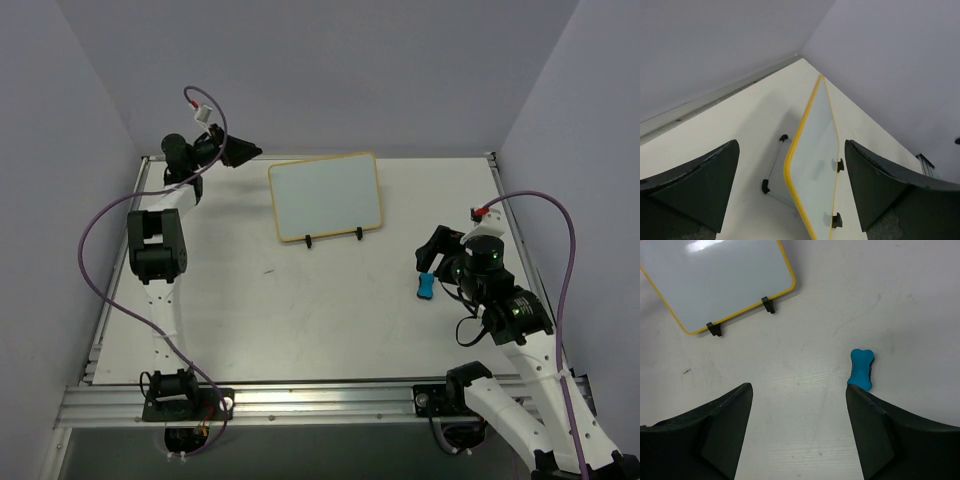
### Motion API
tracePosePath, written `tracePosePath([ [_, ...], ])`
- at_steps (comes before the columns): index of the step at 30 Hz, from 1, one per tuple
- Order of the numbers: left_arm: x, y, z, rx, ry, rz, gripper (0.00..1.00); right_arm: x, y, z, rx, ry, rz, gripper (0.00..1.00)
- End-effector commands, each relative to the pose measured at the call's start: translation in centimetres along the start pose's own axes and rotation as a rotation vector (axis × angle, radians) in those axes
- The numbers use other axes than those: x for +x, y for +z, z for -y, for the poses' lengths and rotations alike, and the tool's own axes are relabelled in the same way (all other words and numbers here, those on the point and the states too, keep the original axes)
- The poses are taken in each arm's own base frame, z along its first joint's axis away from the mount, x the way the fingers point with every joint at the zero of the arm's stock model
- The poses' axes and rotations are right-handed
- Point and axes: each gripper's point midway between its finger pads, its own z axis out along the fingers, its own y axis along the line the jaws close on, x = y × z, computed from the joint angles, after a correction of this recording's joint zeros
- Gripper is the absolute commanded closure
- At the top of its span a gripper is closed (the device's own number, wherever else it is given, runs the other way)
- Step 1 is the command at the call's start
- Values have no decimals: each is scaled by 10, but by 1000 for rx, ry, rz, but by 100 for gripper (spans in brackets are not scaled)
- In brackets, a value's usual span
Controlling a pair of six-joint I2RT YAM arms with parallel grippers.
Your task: Erase the whiteboard
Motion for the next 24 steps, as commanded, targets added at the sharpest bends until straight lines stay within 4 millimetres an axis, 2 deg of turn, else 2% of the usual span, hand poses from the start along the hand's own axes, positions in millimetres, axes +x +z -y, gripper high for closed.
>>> tracePosePath([
  [1, -87, -34, 6, -234, 89, 161, 6, -7, -1, -4, -14, -15, 31, 29],
  [2, -96, -41, 2, -325, 96, 173, 6, -6, 0, -4, -14, -16, 29, 29],
  [3, -85, -52, -13, -465, 97, 122, 6, -8, -1, -3, -12, -15, 33, 29],
  [4, -88, -52, -7, -538, 120, 120, 6, -8, -1, -3, -11, -14, 35, 29],
  [5, -112, -70, 1, -708, 153, 187, 6, -10, -3, -3, -10, -13, 43, 26],
  [6, -99, -84, -1, -824, 103, 150, 6, -11, -3, -1, 2, -14, 44, 25],
  [7, -117, -93, 29, -873, 124, 189, 6, -13, -4, 0, 8, -14, 49, 23],
  [8, -110, -121, 23, -1058, 108, 220, 6, -16, -6, -1, 9, -11, 56, 20],
  [9, -94, -140, 29, -1183, 95, 180, 6, -20, -9, -2, 5, -10, 68, 17],
  [10, -110, -154, 64, -1248, 142, 236, 6, -23, -11, -1, 12, -11, 78, 13],
  [11, -101, -148, 84, -1269, 164, 229, 6, -27, -13, -1, 19, -11, 88, 11],
  [12, -79, -164, 86, -1342, 168, 188, 6, -34, -18, -1, 25, -17, 103, 7],
  [13, -73, -168, 100, -1352, 172, 185, 6, -38, -20, 3, 47, -23, 117, 2],
  [14, -78, -169, 135, -1323, 204, 210, 6, -42, -22, 5, 62, -28, 126, 1],
  [15, -52, -179, 138, -1365, 198, 156, 6, -50, -28, 5, 73, -39, 140, 0],
  [16, -57, -185, 171, -1336, 230, 198, 6, -54, -30, 5, 80, -48, 145, 0],
  [17, -49, -188, 186, -1329, 242, 193, 6, -58, -32, 8, 97, -54, 152, 0],
  [18, -31, -185, 201, -1309, 246, 146, 6, -59, -35, 9, 109, -62, 147, 0],
  [19, -25, -197, 222, -1306, 262, 162, 6, -69, -41, 7, 108, -70, 167, 0],
  [20, -10, -205, 233, -1307, 255, 116, 6, -71, -43, 8, 118, -82, 165, 0],
  [21, 3, -201, 248, -1264, 268, 78, 6, -72, -45, 9, 125, -102, 156, 0],
  [22, 5, -214, 267, -1251, 281, 98, 6, -80, -52, 7, 120, -108, 172, 0],
  [24, 29, -231, 283, -1243, 282, 12, 6, -82, -58, 10, 141, -134, 162, 0],
])
